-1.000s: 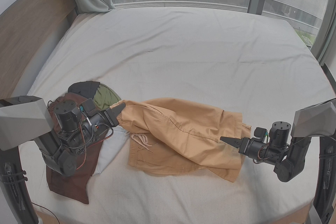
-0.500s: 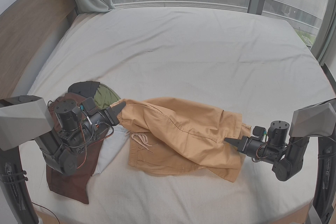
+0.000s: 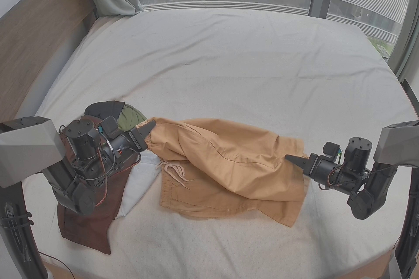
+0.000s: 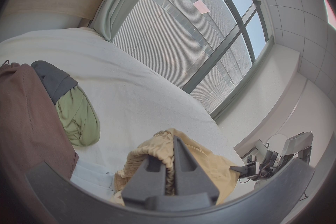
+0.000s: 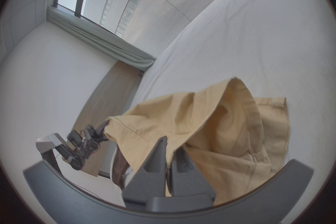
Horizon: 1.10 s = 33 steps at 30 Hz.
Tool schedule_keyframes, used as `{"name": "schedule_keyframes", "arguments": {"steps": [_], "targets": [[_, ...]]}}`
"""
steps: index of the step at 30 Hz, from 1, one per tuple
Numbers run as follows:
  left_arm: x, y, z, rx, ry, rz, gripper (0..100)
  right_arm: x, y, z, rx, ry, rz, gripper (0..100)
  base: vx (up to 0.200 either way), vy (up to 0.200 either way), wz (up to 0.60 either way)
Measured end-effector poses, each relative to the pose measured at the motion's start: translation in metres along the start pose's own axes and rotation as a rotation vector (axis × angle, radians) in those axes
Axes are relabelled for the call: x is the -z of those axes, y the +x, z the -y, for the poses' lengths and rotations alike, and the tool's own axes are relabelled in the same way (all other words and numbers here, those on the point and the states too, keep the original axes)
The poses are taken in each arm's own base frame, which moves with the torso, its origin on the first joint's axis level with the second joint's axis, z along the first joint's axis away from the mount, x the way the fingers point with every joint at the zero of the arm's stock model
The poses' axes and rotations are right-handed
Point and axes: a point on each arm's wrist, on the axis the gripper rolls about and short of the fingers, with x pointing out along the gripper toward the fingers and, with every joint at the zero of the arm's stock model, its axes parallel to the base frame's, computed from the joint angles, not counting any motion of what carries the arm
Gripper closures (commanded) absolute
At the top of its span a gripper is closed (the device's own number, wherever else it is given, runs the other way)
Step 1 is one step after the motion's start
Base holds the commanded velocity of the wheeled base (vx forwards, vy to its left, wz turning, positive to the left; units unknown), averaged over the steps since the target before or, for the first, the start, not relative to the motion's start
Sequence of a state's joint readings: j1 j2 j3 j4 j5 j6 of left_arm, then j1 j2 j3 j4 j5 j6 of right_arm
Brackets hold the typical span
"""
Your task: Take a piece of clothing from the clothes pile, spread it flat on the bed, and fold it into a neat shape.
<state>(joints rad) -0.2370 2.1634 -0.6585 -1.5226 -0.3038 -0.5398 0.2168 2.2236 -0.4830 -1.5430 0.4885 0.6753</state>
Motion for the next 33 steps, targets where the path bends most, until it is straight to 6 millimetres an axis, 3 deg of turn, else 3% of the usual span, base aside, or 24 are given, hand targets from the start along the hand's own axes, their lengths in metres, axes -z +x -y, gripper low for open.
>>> {"name": "schedule_keyframes", "arguments": {"steps": [11, 21, 33], "targets": [[-0.024, -0.005, 0.009, 0.073, 0.01, 0.039, 100, -0.028, -0.022, -0.041, -0.119, -0.01, 0.067, 100, 0.0, 0.0, 0.0], [-0.041, -0.031, 0.019, 0.184, 0.03, -0.007, 100, -0.037, -0.03, -0.06, -0.17, -0.04, 0.098, 100, 0.0, 0.0, 0.0], [-0.056, -0.055, 0.013, 0.207, 0.063, -0.014, 100, -0.043, -0.033, -0.074, -0.213, -0.054, 0.123, 100, 0.0, 0.0, 0.0]]}}
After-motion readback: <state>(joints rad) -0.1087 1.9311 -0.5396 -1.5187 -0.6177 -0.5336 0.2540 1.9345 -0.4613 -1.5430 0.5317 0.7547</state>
